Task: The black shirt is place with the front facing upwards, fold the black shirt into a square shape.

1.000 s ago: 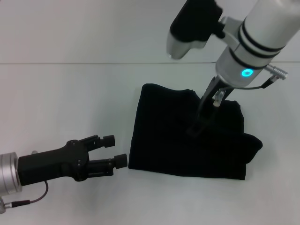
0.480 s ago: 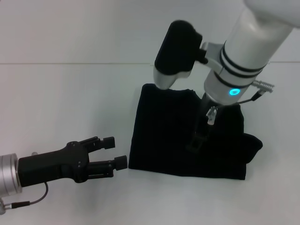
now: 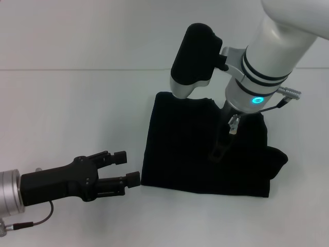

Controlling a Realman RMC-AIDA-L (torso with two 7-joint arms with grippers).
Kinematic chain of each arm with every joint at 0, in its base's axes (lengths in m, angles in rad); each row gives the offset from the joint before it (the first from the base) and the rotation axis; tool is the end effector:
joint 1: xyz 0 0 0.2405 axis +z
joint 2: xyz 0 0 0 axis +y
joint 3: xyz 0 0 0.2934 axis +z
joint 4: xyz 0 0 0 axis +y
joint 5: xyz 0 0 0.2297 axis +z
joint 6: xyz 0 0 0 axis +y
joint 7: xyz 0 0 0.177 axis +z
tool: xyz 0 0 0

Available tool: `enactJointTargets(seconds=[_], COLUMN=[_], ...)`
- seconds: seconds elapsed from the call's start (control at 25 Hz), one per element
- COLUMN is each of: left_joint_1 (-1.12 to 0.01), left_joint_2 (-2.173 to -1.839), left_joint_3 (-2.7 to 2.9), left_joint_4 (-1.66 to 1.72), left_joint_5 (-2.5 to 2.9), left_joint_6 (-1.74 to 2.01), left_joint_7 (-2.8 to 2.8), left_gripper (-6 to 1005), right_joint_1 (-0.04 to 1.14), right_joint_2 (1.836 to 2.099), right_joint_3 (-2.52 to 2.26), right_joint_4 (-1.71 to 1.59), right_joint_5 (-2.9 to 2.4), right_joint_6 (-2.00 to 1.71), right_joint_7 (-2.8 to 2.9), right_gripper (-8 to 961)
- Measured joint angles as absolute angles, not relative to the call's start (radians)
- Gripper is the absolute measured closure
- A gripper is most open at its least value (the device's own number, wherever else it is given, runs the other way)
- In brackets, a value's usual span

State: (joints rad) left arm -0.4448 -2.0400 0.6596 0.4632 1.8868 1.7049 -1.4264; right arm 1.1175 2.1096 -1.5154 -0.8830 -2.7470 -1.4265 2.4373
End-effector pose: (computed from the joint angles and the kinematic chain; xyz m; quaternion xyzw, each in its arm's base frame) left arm -0.3084 0.3223 -0.0471 -0.8830 -0.3161 -0.3409 0.0646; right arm 0.1160 0.4621 -0.1105 -0.9317 0.1032 -0.3100 0.1589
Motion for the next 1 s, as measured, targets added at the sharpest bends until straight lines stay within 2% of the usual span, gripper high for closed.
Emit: enactJointTargets(seconds=[1.0], left_joint_1=[-0.446], left_joint_2=[-2.039], left_joint_3=[0.658], left_joint_4=[0.467], left_joint_5=[1.887], left_joint_6=[1.697], left_joint_7=[-1.427], left_gripper=[50], right_joint_1=[1.111], right_joint_2=[2.112], right_joint_3=[-1.596], right_joint_4=[-0.852], right_joint_5=[-2.774], right_joint_6=[-1.380], right_joint_7=[2.430], right_gripper=[19])
